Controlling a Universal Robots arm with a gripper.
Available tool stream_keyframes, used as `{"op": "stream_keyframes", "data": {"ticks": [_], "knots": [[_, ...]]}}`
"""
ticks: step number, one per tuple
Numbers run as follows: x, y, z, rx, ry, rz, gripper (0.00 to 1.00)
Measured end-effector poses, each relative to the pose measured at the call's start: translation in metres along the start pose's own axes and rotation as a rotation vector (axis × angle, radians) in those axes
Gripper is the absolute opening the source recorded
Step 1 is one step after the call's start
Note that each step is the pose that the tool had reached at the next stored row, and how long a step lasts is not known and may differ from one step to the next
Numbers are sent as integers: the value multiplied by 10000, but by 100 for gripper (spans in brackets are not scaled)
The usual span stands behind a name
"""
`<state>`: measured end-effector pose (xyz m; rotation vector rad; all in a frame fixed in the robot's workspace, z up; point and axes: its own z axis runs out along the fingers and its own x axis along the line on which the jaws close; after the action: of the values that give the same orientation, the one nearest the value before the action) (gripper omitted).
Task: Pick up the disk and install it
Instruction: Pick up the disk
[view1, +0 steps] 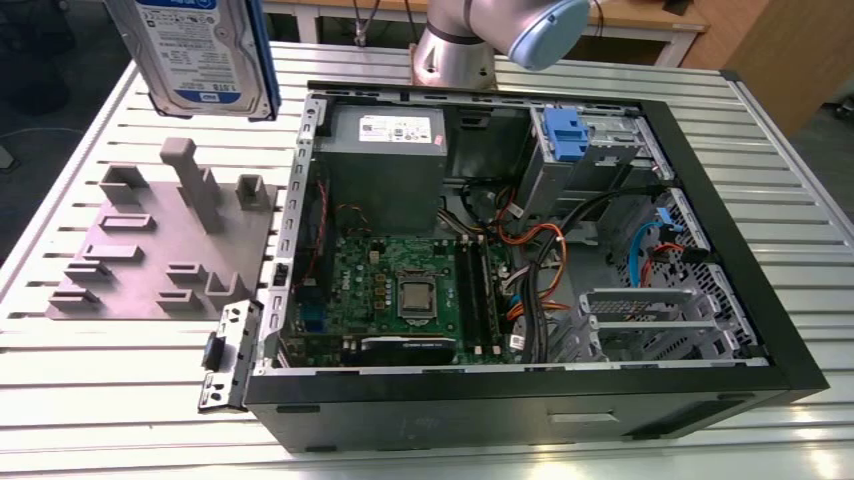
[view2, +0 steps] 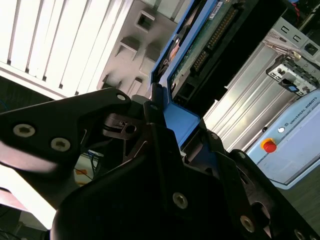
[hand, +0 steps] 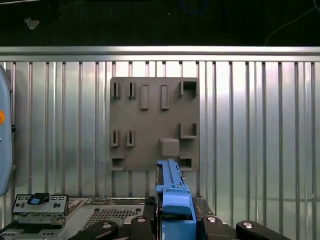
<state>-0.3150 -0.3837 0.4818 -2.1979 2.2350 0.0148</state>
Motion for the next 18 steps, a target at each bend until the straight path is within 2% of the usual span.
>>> {"op": "stream_keyframes", "data": {"ticks": [18], "knots": [[0,-10,1,0,0,0,36]]}}
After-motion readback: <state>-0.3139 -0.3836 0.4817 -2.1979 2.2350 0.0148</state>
